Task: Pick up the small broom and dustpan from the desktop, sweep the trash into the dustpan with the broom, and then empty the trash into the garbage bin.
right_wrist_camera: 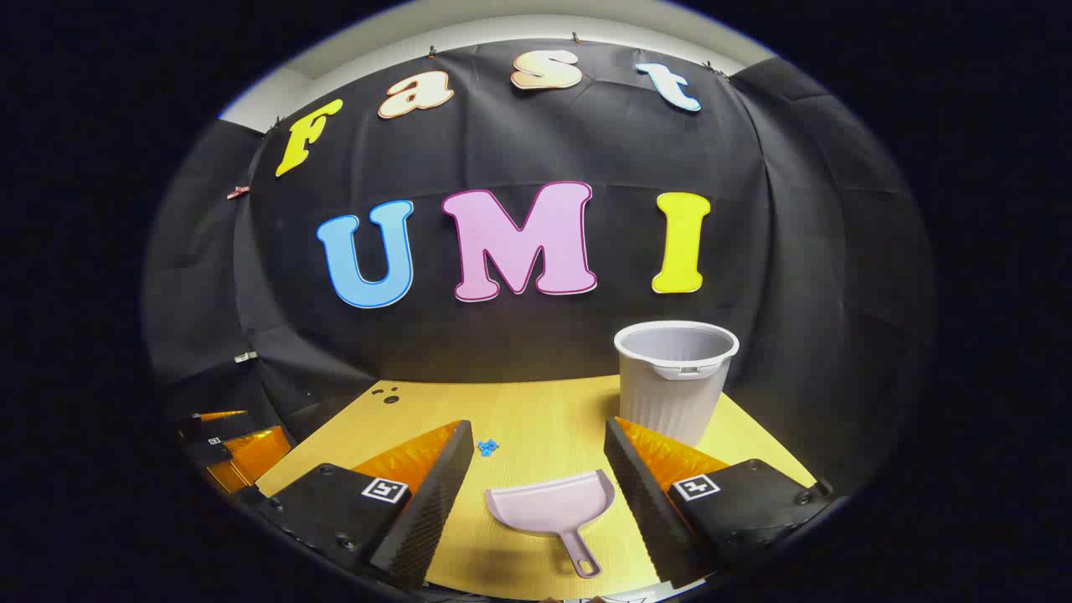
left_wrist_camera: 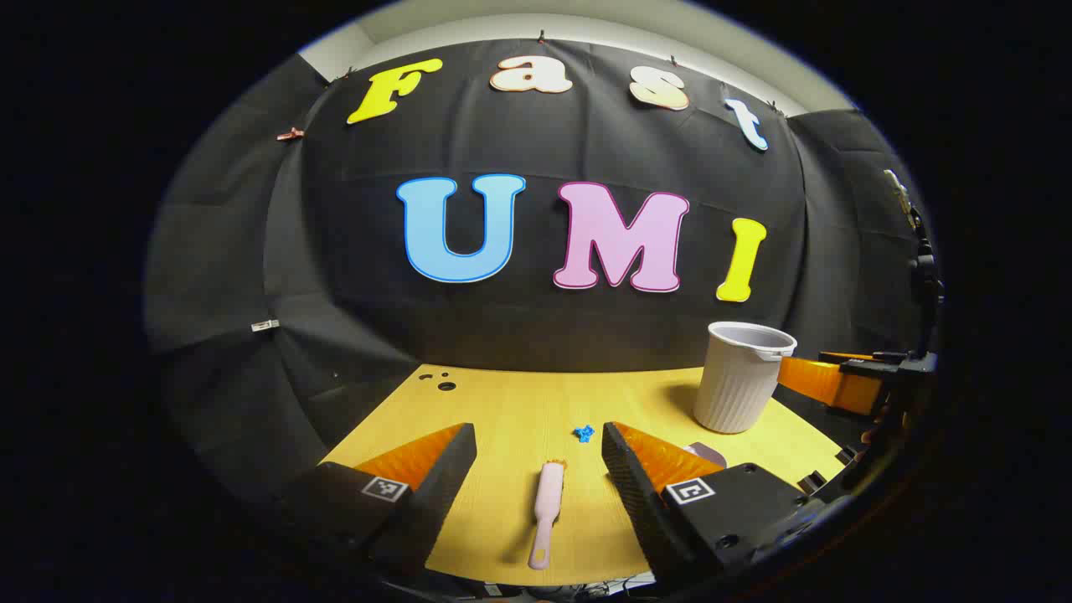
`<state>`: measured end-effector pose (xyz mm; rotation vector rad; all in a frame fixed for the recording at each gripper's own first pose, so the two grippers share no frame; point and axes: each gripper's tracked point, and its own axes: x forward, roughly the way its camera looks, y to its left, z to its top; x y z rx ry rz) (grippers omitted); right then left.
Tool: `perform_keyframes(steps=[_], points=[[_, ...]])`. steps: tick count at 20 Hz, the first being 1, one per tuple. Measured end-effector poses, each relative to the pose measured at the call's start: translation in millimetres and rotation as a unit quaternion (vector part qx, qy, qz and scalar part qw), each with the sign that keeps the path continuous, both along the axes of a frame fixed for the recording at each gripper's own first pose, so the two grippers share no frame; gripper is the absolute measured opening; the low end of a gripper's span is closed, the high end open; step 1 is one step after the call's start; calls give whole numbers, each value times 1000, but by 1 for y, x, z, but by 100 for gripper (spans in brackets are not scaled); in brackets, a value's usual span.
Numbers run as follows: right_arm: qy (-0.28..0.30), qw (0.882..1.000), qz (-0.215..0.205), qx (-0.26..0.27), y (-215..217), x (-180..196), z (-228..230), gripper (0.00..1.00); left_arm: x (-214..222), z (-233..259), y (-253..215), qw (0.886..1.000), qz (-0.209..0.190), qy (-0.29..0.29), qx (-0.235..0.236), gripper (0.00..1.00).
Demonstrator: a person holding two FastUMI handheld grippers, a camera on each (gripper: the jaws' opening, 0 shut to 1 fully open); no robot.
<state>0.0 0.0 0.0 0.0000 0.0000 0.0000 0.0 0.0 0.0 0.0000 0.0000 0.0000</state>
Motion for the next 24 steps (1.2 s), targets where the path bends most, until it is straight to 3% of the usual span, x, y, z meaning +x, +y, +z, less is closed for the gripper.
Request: perform_keyframes(steps=[13,24], points=[[49,999,-4,-18,-16,15,-28,99,28,-32,-6,997,-10,61,-42,96],[120,990,33,-63,-12,41,-76,99,34,-59,8,994,18,97,-49,96]])
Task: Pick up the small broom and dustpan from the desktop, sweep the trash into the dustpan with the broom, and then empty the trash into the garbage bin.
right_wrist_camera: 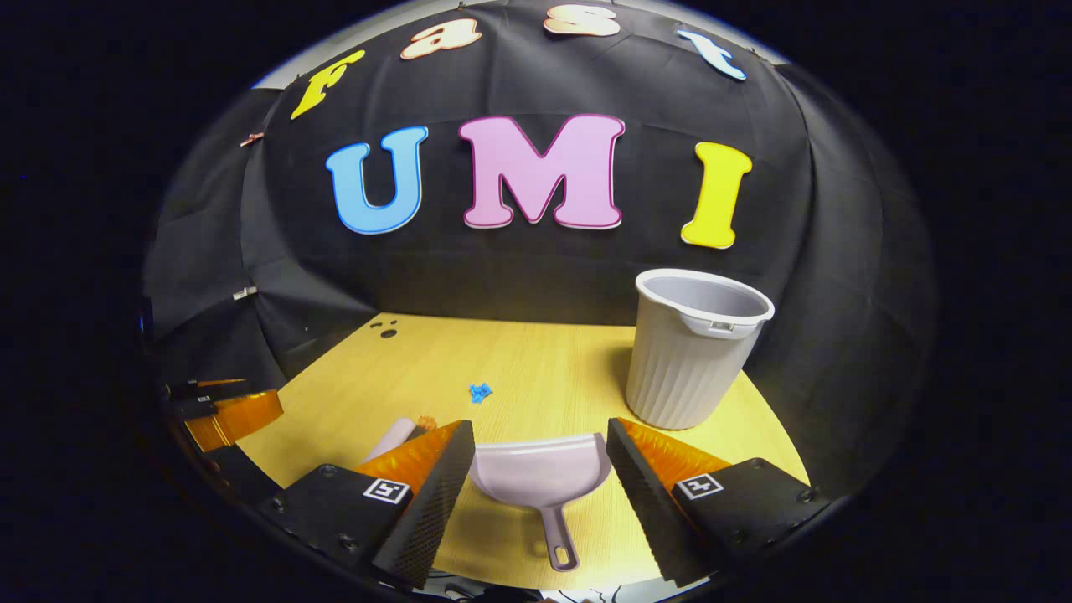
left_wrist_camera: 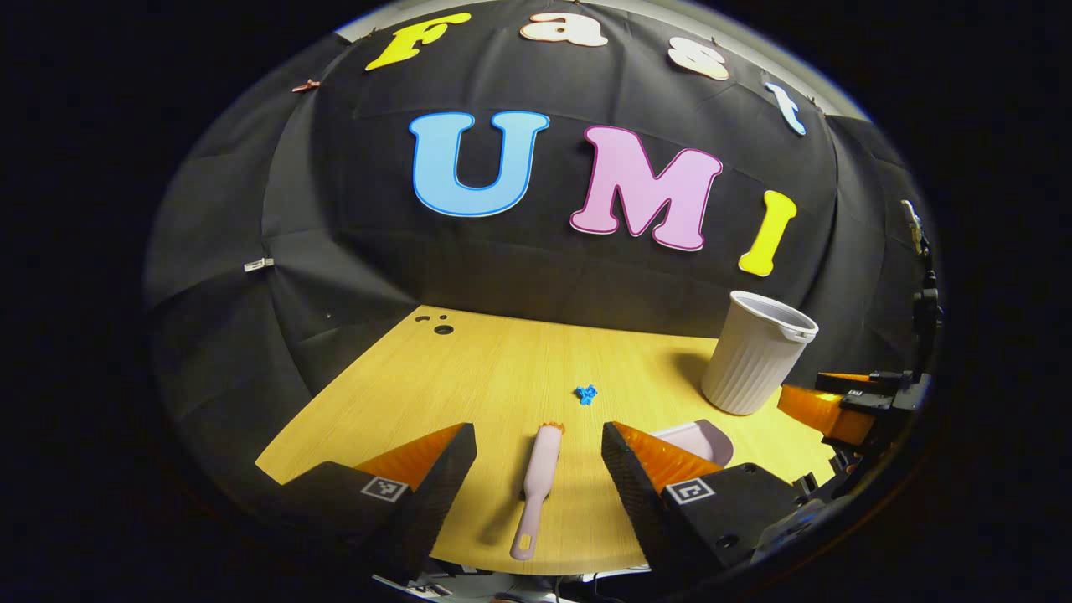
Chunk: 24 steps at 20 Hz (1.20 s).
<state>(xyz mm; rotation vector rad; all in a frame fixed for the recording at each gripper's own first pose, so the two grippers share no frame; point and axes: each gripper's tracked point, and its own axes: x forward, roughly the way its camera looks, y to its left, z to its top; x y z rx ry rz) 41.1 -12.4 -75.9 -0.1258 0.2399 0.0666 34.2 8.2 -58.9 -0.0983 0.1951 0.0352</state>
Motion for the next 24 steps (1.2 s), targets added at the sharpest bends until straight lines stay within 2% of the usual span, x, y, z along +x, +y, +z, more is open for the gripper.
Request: perform_keyframes(steps=[5,9,14,20,24], points=[[58,998,9,-11,-4,15,-39,99,1,-18,4,1000,14,25,-2,96],[122,992,12,-9,-12,16,-81,99,2,-32,7,998,27,48,-2,96],[208,978,-8,-4,-26,23,-139,99,4,-59,7,995,35,92,-10,96],[280,960,-22,-15,-43,31,-187,100,12,-89,11,989,47,141,9,96],[326,945,-36,2,-50,33,-212,99,26,-106,6,984,24,175,18,96]])
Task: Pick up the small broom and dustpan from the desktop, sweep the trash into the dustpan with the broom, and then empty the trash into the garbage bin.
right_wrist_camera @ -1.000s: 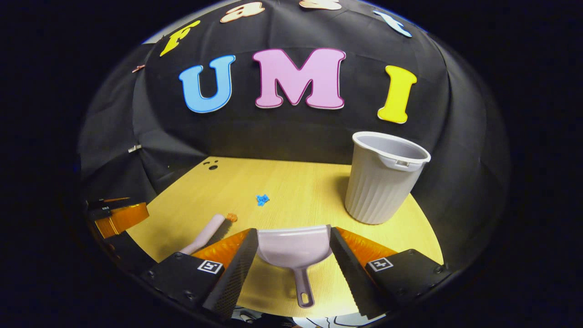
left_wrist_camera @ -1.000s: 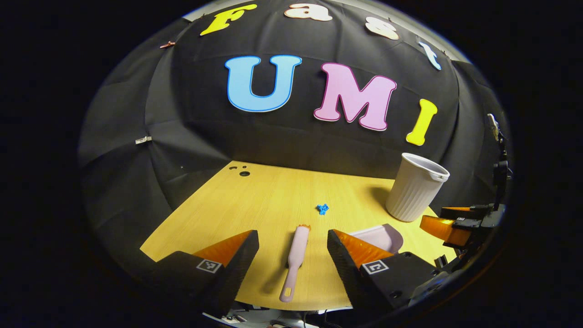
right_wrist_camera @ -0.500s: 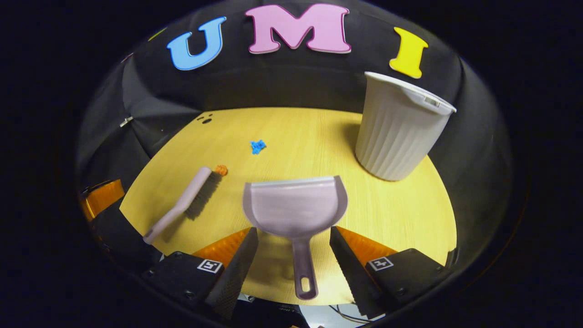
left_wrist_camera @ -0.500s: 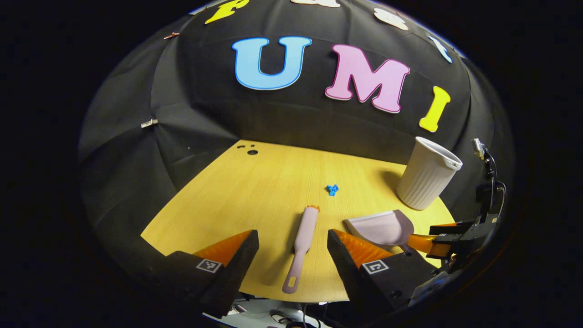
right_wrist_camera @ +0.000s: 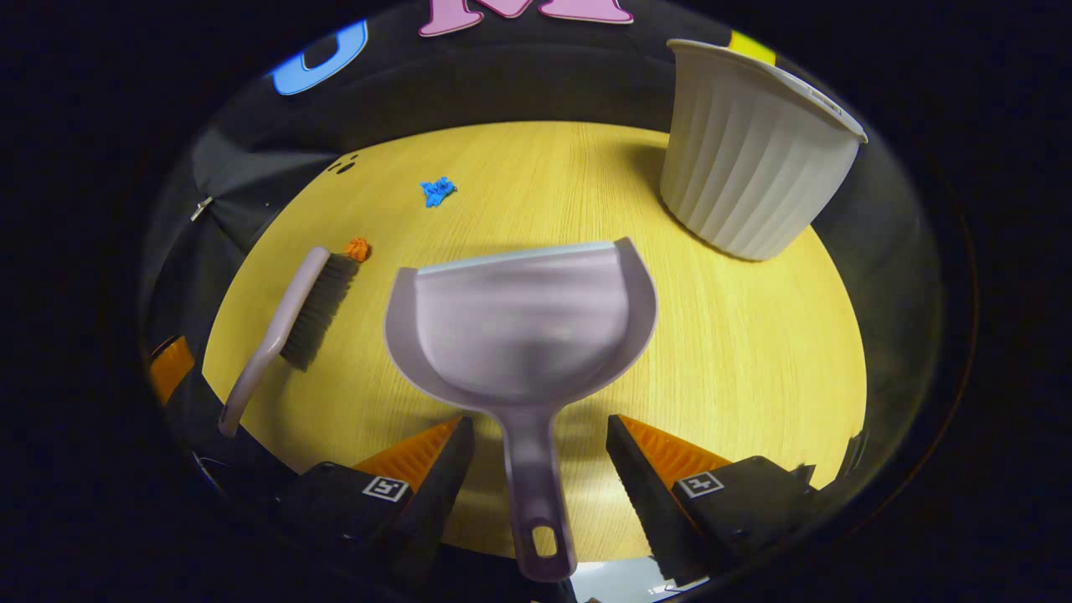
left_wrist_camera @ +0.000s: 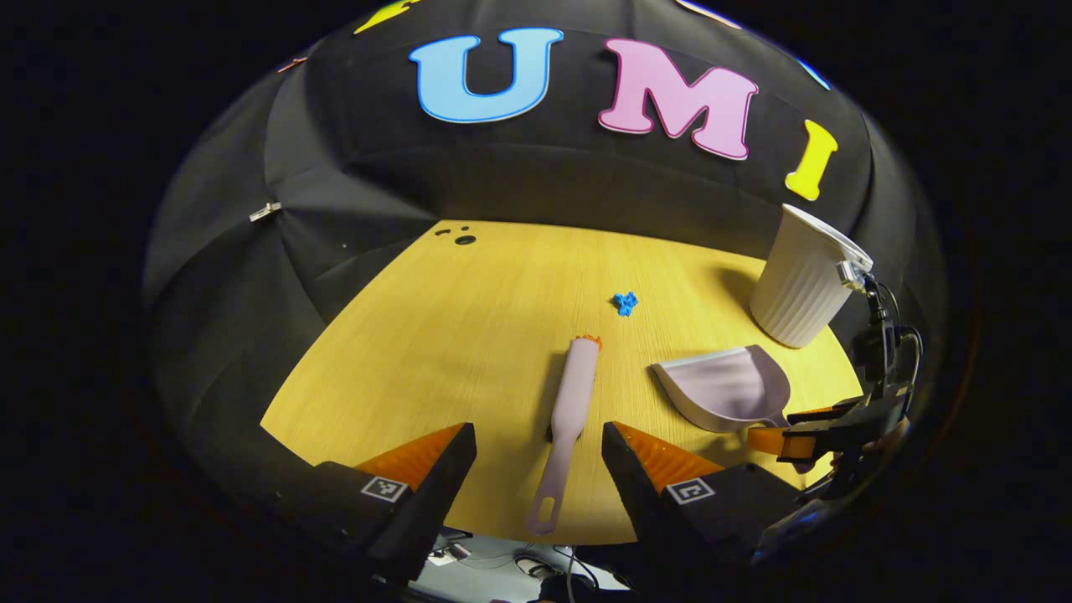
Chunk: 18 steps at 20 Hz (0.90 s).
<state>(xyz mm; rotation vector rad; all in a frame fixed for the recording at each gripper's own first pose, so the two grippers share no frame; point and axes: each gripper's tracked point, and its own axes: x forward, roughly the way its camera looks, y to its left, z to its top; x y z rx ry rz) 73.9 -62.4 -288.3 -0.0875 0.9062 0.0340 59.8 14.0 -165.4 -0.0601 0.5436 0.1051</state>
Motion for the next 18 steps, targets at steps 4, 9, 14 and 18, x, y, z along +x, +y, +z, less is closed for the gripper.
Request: perform_keyframes(steps=[4,9,14,18], points=[[25,1000,-1,-4,-1,8,-16,100,22,-42,-10,996,-50,80,2,96],[50,999,-4,-9,-3,12,-27,98,49,-86,-16,984,-86,149,37,96],[52,998,-7,-25,-6,17,-27,83,60,-111,-17,976,-104,190,38,88],[56,998,-21,-24,-8,20,-23,53,66,-121,-15,972,-103,210,15,83]])
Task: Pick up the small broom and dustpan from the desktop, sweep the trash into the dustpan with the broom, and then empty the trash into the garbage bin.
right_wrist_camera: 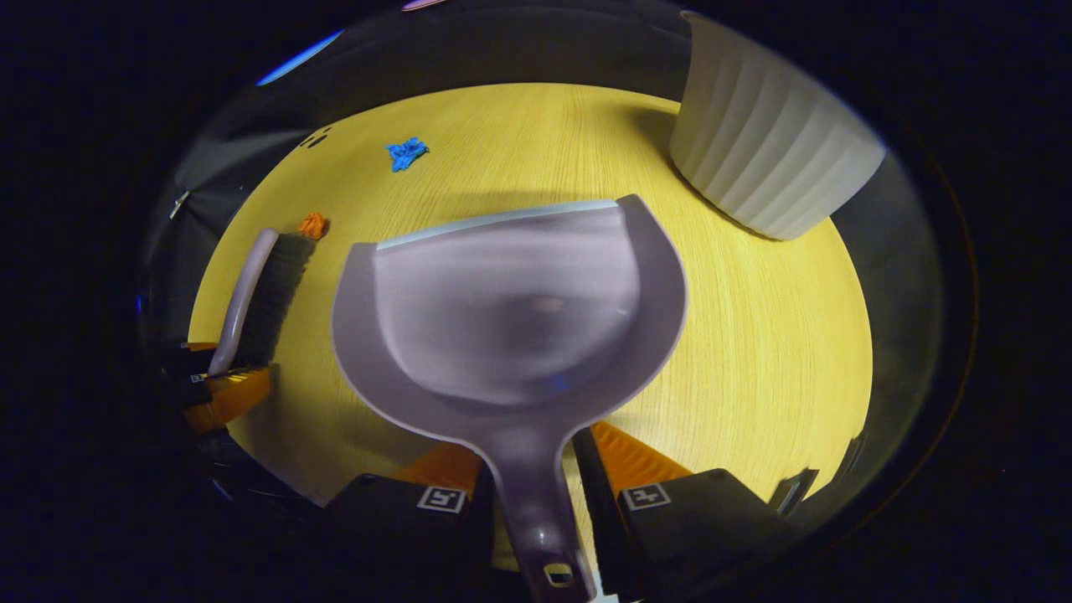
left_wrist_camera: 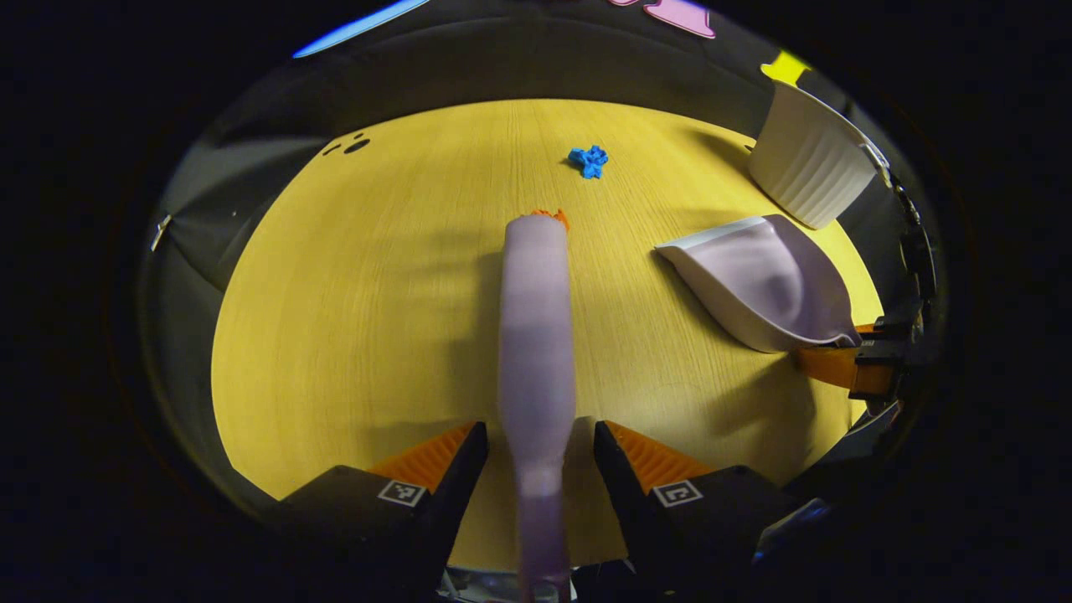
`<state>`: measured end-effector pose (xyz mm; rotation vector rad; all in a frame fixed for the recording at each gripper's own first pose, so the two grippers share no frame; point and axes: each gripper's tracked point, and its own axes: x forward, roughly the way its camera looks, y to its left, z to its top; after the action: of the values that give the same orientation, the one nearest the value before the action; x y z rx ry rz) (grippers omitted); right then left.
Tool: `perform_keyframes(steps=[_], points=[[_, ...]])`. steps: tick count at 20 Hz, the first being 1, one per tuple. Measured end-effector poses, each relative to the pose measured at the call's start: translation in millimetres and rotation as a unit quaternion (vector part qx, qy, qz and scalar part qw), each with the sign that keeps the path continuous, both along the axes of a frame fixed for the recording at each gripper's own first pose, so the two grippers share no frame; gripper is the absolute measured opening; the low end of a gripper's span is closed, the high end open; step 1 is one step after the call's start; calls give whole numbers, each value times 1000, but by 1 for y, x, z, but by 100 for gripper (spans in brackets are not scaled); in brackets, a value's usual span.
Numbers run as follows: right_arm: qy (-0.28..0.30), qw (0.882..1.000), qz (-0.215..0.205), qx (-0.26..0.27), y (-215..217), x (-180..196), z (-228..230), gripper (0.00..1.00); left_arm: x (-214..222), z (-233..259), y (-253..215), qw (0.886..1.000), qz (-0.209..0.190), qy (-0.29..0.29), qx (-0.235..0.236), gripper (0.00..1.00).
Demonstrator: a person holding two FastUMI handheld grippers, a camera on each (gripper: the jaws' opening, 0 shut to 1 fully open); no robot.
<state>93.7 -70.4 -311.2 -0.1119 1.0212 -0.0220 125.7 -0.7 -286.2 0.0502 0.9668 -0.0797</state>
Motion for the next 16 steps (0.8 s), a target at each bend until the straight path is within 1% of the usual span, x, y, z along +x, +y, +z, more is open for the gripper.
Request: perform_keyframes(steps=[1,3,4,5,6,8,9,10,11,12,13,14,16], points=[[4,1000,1,0,0,-1,-4,45,1,0,3,1000,3,-1,1,81],[10,1000,10,-4,1,-1,-4,44,6,0,3,1000,-5,-2,10,75],[11,1000,18,-3,2,0,-2,42,7,0,5,1000,-10,1,19,69],[13,1000,23,-1,2,0,-4,40,7,-2,6,1000,-12,2,27,66],[14,1000,25,2,2,1,-3,38,10,1,1,1000,-16,-2,27,59],[18,999,28,8,2,0,-4,37,11,-4,0,999,-13,-1,32,40],[18,999,30,10,2,1,-4,36,11,-2,-1,1000,-11,-7,28,36],[19,999,34,10,2,0,-4,36,12,-1,-1,1000,-6,-12,22,36],[20,999,39,11,3,1,-4,41,12,0,0,1000,-3,-16,15,31],[20,999,41,13,2,1,-3,31,10,0,1,1000,0,-15,7,28],[23,999,46,12,1,0,-4,31,8,0,3,1000,5,-14,2,28],[24,998,51,9,0,0,-4,36,7,2,7,1000,9,-15,0,28],[21,998,65,5,0,-2,-1,36,8,8,16,1000,17,-22,-1,27]])
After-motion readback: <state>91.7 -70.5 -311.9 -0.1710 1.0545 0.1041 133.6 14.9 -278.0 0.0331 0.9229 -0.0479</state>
